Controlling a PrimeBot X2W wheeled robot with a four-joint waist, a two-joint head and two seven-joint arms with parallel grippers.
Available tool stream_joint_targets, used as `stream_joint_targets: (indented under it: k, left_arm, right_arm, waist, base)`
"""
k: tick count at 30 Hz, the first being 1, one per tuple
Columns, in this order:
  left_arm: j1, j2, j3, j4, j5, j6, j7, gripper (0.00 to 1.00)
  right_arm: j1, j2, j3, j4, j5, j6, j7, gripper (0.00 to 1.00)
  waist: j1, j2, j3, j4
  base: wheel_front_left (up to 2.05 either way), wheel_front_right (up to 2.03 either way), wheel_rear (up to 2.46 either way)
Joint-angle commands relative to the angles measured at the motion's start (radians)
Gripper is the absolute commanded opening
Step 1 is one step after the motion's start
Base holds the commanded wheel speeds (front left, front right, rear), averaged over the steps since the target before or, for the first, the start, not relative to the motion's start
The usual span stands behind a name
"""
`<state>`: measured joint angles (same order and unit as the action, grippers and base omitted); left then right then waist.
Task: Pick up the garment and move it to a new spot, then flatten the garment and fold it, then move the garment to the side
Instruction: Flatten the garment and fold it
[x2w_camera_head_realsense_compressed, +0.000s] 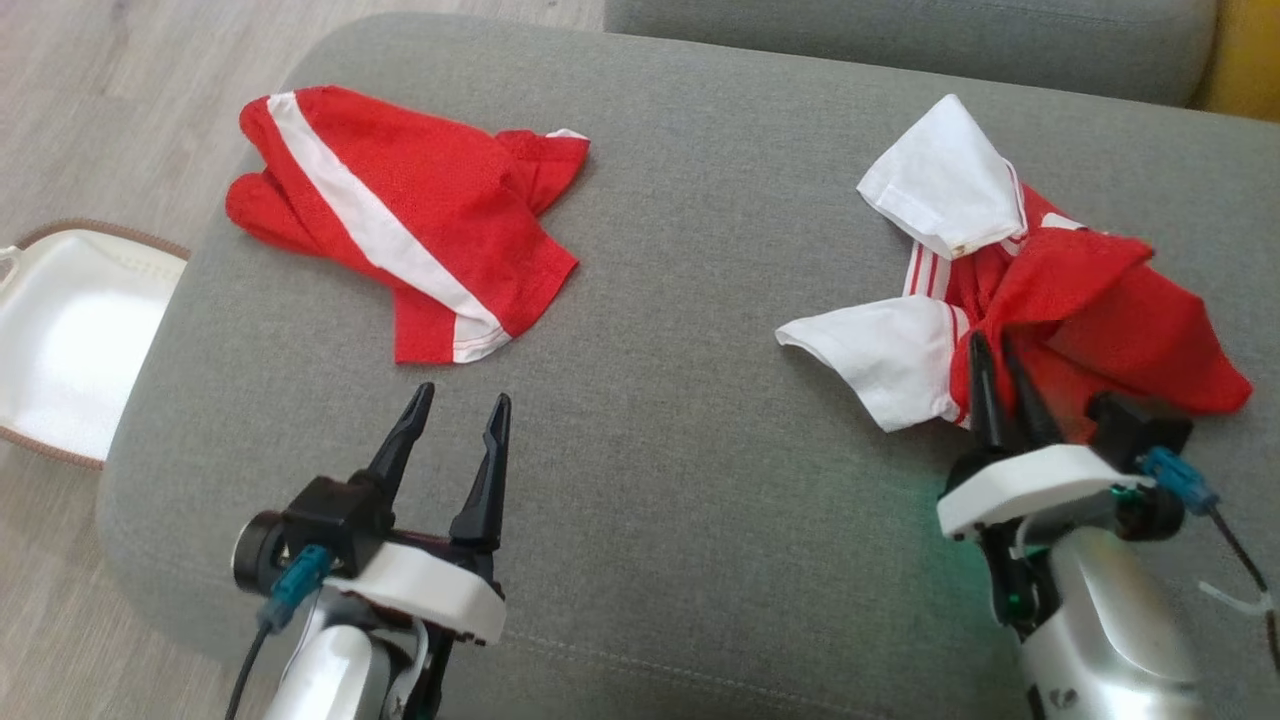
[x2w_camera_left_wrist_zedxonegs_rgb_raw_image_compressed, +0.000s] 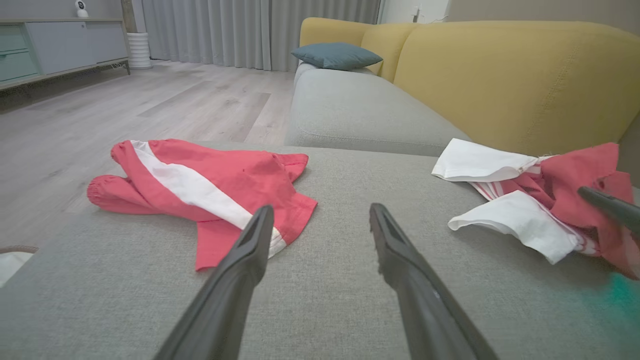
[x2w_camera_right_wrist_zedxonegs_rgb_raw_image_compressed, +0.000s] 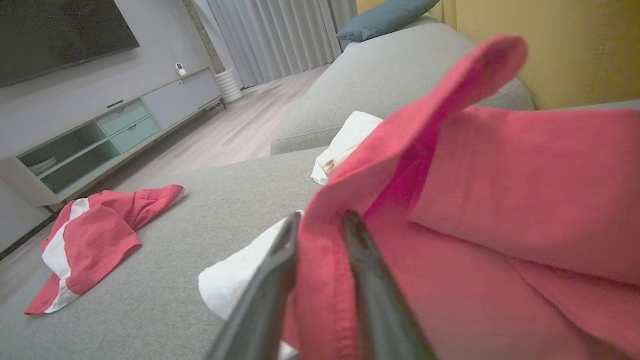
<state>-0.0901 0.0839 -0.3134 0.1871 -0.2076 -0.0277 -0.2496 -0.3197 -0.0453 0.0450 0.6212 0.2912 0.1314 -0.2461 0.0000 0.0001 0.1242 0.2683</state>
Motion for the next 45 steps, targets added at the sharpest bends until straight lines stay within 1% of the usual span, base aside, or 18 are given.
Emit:
stream_joint_targets:
  k: [1, 3, 6, 12, 15, 16, 18, 21, 22, 25, 28, 32, 33, 34, 35, 38, 40, 45]
  left_arm:
    - [-0.053, -0.003, 0.041, -0.027, 0.013, -0.005, -0.012, 1.00]
    - [-0.051, -0.007, 0.051, -0.024, 0.017, -0.008, -0.012, 1.00]
    - [-0.047, -0.011, 0.065, -0.019, 0.022, -0.012, -0.012, 1.00]
    - [-0.038, -0.019, 0.088, -0.017, 0.028, -0.021, -0.012, 1.00]
    - [-0.027, -0.022, 0.099, -0.019, 0.028, -0.023, -0.012, 1.00]
    - [-0.027, -0.022, 0.099, -0.019, 0.028, -0.023, -0.012, 1.00]
    - [-0.020, -0.024, 0.104, -0.020, 0.027, -0.024, -0.012, 1.00]
    - [-0.015, -0.027, 0.107, -0.026, 0.027, -0.025, -0.012, 1.00]
    - [-0.016, -0.029, 0.104, -0.028, 0.026, -0.027, -0.012, 1.00]
    - [-0.021, -0.031, 0.100, -0.029, 0.025, -0.028, -0.012, 1.00]
    - [-0.025, -0.032, 0.098, -0.030, 0.021, -0.029, -0.012, 1.00]
    - [-0.032, -0.033, 0.094, -0.025, 0.019, -0.032, -0.012, 1.00]
    - [-0.034, -0.033, 0.095, -0.024, 0.018, -0.032, -0.012, 1.00]
    - [-0.035, -0.033, 0.095, -0.024, 0.016, -0.032, -0.012, 1.00]
    - [-0.036, -0.033, 0.095, -0.023, 0.015, -0.032, -0.012, 1.00]
    - [-0.038, -0.033, 0.095, -0.019, 0.012, -0.031, -0.012, 1.00]
    - [-0.037, -0.033, 0.094, -0.018, 0.011, -0.028, -0.012, 1.00]
    - [-0.033, -0.034, 0.092, -0.014, 0.012, -0.025, -0.012, 1.00]
  right_arm:
    - [-0.051, -0.005, 0.042, -0.017, 0.010, -0.001, -0.008, 0.00]
    - [-0.068, -0.005, 0.084, -0.029, 0.029, -0.001, -0.012, 0.00]
    - [-0.087, -0.005, 0.137, -0.093, 0.059, -0.001, -0.015, 0.00]
    - [-0.109, -0.005, 0.164, -0.307, 0.088, -0.001, -0.015, 0.00]
    - [-0.116, -0.005, 0.147, -0.369, 0.073, -0.001, -0.013, 0.00]
    - [-0.116, -0.005, 0.147, -0.369, 0.073, -0.001, -0.013, 0.00]
    - [-0.121, -0.005, 0.101, -0.395, 0.040, -0.001, 0.020, 0.00]
    - [-0.128, -0.008, 0.006, -0.429, -0.039, -0.001, 0.111, 0.00]
    - [-0.134, -0.039, -0.060, -0.438, -0.087, -0.001, 0.176, 0.00]
    - [-0.150, -0.103, -0.161, -0.421, -0.123, -0.001, 0.247, 0.00]
    - [-0.179, -0.168, -0.230, -0.381, -0.164, -0.001, 0.280, 0.00]
    - [-0.218, -0.228, -0.322, -0.288, -0.252, -0.001, 0.301, 0.00]
    - [-0.229, -0.237, -0.341, -0.266, -0.277, -0.001, 0.296, 0.23]
    - [-0.239, -0.242, -0.362, -0.244, -0.307, -0.001, 0.292, 0.84]
    - [-0.246, -0.246, -0.375, -0.220, -0.342, -0.001, 0.298, 1.00]
    - [-0.273, -0.234, -0.401, -0.164, -0.397, -0.001, 0.296, 1.00]
    - [-0.284, -0.220, -0.405, -0.150, -0.422, -0.001, 0.290, 1.00]
    - [-0.272, -0.168, -0.382, -0.177, -0.452, -0.001, 0.238, 1.00]
  waist:
    - [0.0000, -0.0001, 0.001, 0.003]
    - [0.0000, -0.0001, -0.001, -0.002]
    - [0.0000, -0.0001, -0.015, -0.017]
    - [0.0000, -0.0001, -0.056, -0.061]
    - [0.0000, -0.0001, -0.076, -0.086]
    - [0.0000, -0.0001, -0.076, -0.086]
    - [0.0000, -0.0001, -0.085, -0.103]
    - [0.0000, -0.0001, -0.085, -0.123]
    - [0.0000, -0.0001, -0.081, -0.128]
    - [0.0000, -0.0001, -0.073, -0.130]
    - [0.0000, -0.0001, -0.059, -0.130]
    - [0.0000, -0.0001, -0.047, -0.123]
    - [0.0000, -0.0001, -0.044, -0.122]
    - [0.0000, -0.0001, -0.041, -0.121]
    - [0.0000, -0.0001, -0.039, -0.121]
    - [0.0000, -0.0001, -0.039, -0.123]
    - [0.0000, -0.0001, -0.042, -0.128]
    - [0.0000, -0.0001, -0.063, -0.146]
  base:
    - [0.00, 0.00, 0.00]
    - [0.00, 0.00, 0.00]
    - [0.00, 0.00, 0.00]
    - [0.00, 0.00, 0.00]
    - [0.00, 0.00, 0.00]
    - [0.00, 0.00, 0.00]
    - [0.00, 0.00, 0.00]
    - [0.00, 0.00, 0.00]
    - [0.00, 0.00, 0.00]
    - [0.00, 0.00, 0.00]
    - [0.00, 0.00, 0.00]
    - [0.00, 0.00, 0.00]
    - [0.00, 0.00, 0.00]
    - [0.00, 0.00, 0.00]
    - [0.00, 0.00, 0.00]
    - [0.00, 0.00, 0.00]
    - [0.00, 0.00, 0.00]
    - [0.00, 0.00, 0.00]
